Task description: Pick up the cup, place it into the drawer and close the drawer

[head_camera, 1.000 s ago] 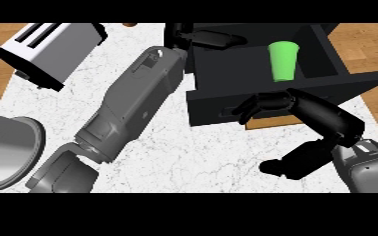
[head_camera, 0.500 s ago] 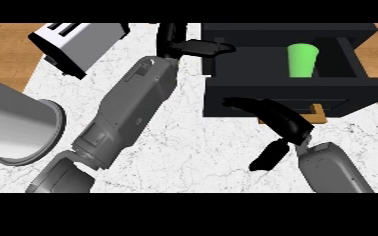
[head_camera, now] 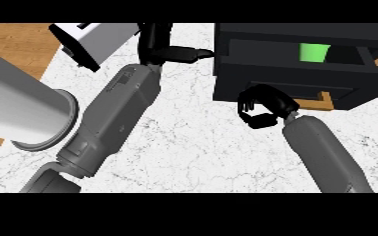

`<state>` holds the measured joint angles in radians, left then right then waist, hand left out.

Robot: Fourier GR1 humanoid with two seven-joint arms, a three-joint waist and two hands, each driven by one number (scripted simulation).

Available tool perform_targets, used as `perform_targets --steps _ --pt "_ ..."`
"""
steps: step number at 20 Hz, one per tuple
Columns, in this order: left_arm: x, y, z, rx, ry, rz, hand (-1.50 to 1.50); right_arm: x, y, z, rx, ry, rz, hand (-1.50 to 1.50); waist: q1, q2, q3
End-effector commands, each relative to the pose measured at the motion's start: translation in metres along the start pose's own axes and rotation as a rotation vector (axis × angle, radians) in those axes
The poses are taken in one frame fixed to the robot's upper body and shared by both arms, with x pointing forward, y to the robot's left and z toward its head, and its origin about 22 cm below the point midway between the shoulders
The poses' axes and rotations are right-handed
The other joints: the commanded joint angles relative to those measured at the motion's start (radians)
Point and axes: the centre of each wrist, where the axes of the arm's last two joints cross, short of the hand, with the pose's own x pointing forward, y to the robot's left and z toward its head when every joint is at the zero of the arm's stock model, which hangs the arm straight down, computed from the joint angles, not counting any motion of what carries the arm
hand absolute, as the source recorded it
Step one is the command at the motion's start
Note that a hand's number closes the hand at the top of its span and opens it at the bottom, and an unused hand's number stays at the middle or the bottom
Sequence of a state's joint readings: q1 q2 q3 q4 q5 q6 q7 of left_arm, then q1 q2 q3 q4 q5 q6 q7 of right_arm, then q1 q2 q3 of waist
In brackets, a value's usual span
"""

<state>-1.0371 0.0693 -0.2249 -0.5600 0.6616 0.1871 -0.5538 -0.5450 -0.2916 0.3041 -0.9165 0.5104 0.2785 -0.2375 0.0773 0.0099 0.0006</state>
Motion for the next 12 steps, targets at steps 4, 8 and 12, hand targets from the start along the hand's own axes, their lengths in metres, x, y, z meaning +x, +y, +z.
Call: perform_targets --steps 4,8,12 --pt "0.011 0.042 0.006 -0.020 0.002 0.021 -1.50 -0.019 -0.049 -0.014 -0.191 -0.008 -0.044 1.50 0.048 0.012 0.004" --pt "0.007 0.045 0.015 -0.042 0.011 0.018 -1.50 -0.016 -0.095 -0.012 -0.307 -0.004 -0.071 1.50 0.080 0.021 0.005" --pt "0.008 0.061 0.020 -0.057 0.027 0.033 -1.50 -0.012 -0.125 -0.006 -0.400 0.024 -0.086 1.50 0.099 0.031 0.004"
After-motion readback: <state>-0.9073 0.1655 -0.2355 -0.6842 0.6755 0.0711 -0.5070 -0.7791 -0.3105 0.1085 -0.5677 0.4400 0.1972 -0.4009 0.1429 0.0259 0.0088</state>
